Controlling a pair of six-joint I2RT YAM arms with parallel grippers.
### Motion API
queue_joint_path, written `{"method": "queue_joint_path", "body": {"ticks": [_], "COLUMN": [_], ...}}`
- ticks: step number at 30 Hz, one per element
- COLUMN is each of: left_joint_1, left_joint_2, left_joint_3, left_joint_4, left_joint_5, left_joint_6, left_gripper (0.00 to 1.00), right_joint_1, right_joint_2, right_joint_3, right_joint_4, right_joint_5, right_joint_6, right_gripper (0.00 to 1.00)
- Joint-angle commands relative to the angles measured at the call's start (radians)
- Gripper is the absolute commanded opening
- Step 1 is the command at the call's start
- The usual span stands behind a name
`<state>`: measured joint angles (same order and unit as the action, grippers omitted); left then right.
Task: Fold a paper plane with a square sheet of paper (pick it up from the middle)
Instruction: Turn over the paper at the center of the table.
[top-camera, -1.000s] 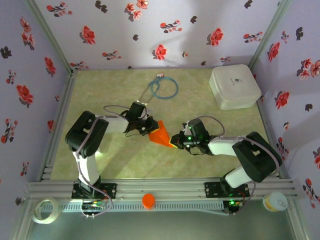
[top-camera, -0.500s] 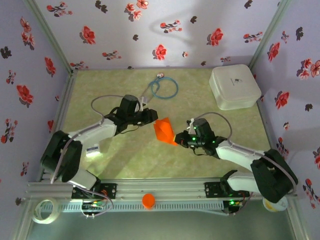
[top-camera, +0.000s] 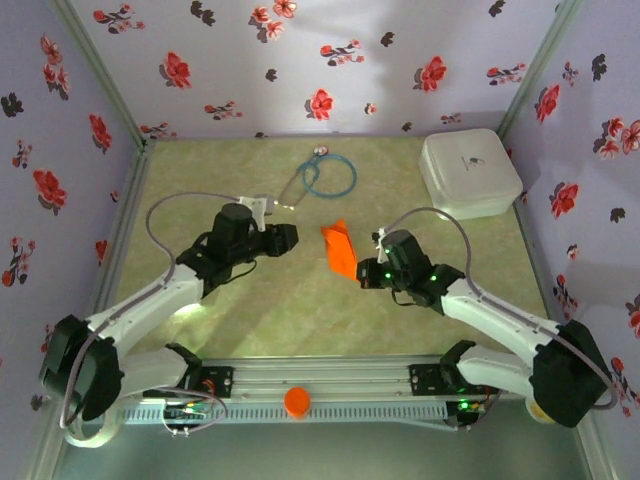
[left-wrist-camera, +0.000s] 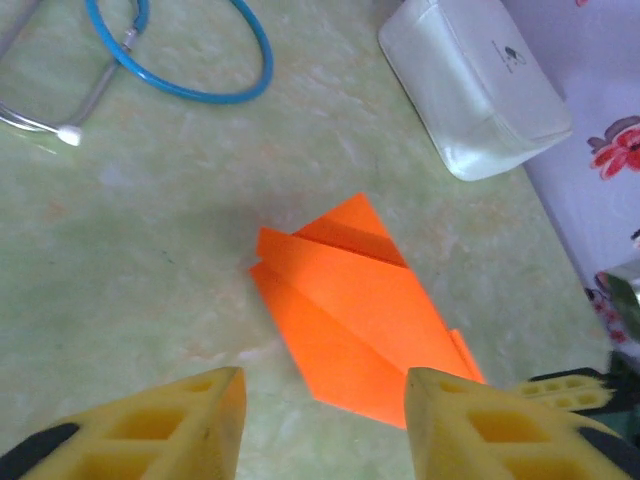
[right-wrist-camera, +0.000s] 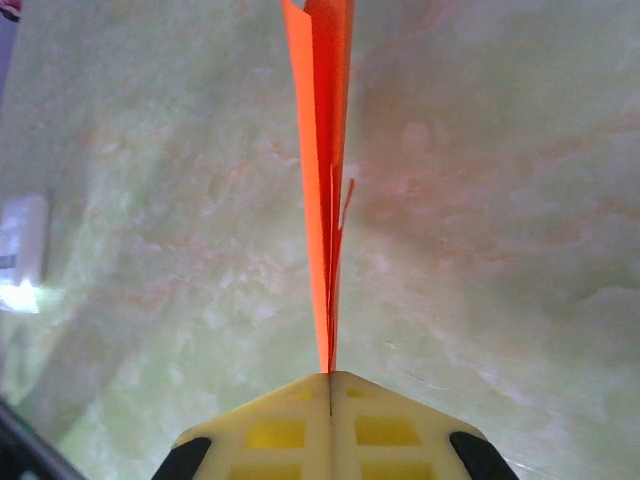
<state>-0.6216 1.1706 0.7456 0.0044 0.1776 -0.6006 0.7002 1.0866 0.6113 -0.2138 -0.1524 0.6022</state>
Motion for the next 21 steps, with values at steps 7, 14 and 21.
{"method": "queue_joint_path", "body": {"ticks": [7, 14, 21], "left_joint_1": [0.04, 0.082, 0.127], "left_joint_2": [-0.083, -0.212, -0.294], "left_joint_3": [-0.049, -0.117, -0.167], "left_joint_4": [-0.061, -0.075, -0.078], "left_joint_5": [-0.098, -0.143, -0.145], "left_joint_6": [0.097, 0.117, 0.069], "left_gripper": [0.87, 1.0, 1.0], "right_joint_1": [0.151, 0.296, 0.418], "right_joint_2": [-0.016, 0.103, 0.389], "right_joint_3": [0.146, 0.247, 0.366], "right_joint_4": [-0.316, -0.512, -0.608], "right_joint_5": [0.494, 0.901, 0.985], "right_joint_6": [-0.171, -0.143, -0.133], "right_gripper": [0.01, 0.01, 0.02]}}
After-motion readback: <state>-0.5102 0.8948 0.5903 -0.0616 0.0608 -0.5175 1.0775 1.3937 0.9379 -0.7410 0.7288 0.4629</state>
